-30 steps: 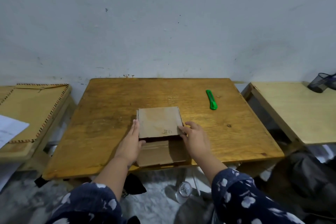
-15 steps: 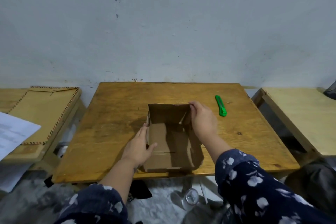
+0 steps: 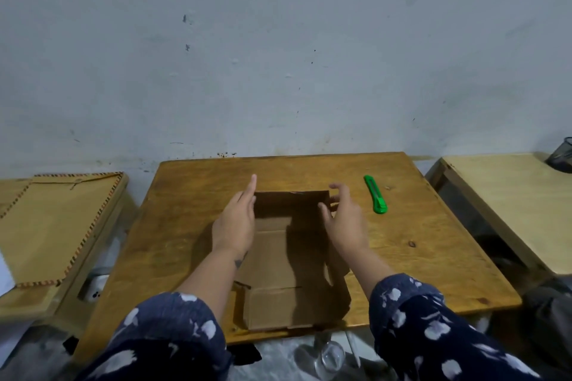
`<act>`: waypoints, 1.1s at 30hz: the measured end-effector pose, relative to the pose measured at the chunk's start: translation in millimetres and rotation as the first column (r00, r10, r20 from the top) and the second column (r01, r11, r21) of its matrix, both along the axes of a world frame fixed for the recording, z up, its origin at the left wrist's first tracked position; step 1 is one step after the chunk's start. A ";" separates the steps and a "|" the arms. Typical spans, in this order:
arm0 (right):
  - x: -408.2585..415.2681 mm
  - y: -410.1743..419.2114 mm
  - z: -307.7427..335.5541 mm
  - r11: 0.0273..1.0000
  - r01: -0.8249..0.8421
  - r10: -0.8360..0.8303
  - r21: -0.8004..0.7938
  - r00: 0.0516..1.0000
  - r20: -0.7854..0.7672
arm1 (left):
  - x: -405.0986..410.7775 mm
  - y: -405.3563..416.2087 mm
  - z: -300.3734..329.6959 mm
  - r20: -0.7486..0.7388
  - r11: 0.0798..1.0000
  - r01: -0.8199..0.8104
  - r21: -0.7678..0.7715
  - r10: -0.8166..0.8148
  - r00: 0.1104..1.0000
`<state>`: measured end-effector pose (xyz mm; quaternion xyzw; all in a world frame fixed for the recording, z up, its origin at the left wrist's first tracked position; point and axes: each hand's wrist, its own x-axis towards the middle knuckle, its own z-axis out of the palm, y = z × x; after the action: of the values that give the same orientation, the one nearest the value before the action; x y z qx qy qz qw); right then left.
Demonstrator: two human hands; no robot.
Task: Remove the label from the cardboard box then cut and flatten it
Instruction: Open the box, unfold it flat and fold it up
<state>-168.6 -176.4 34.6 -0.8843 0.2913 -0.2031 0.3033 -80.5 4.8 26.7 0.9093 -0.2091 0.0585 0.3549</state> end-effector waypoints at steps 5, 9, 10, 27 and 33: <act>16.3 -6.1 -6.8 0.996 0.067 -0.068 0.062 0.997 0.021 | 13.4 -2.6 -1.1 -0.013 0.994 -0.013 0.104 0.015 1.000; 39.2 -13.1 -6.4 0.995 0.098 -0.098 -0.005 0.995 0.002 | 0.9 2.0 -29.4 -0.179 0.928 -0.012 0.373 0.085 0.980; 45.3 -15.1 -6.4 0.993 0.114 -0.114 -0.010 0.993 -0.006 | -0.9 4.2 -36.2 -0.222 0.898 0.019 0.440 0.088 0.971; 141.5 -49.3 -50.9 0.953 0.179 -0.174 0.244 0.984 -0.039 | 23.6 32.2 -96.0 -0.153 0.802 0.119 0.586 -0.036 0.988; 149.1 -61.0 -64.1 0.968 0.157 -0.099 0.195 0.955 -0.280 | 23.0 32.6 -106.4 -0.085 0.818 0.072 0.571 -0.028 0.996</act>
<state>-19.6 -237.4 -29.5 -0.8447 0.4068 -0.0684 0.3412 -57.6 37.4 -79.7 0.9697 -0.2276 -0.0494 0.0737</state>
